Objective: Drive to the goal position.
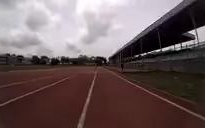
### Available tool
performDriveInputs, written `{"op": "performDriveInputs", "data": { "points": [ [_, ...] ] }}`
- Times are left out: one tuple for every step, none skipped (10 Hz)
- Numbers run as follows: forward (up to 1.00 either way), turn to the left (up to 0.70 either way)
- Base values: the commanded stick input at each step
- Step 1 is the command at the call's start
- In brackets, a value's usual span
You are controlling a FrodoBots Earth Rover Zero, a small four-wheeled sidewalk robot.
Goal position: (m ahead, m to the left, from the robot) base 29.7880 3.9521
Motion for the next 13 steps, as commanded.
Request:
{"op": "performDriveInputs", "data": {
  "points": [
    [0.7,-0.14],
    [0.7,-0.14],
    [0.7,-0.14],
    [0.7,-0.14],
    [0.7,-0.14],
    [0.7,-0.14],
    [0.7,-0.14],
    [0.7,-0.14],
    [0.7,-0.14],
    [0.7,-0.14],
    [0.7,-0.14],
    [0.7,-0.14],
    [0.7,-0.12]
  ]
}}
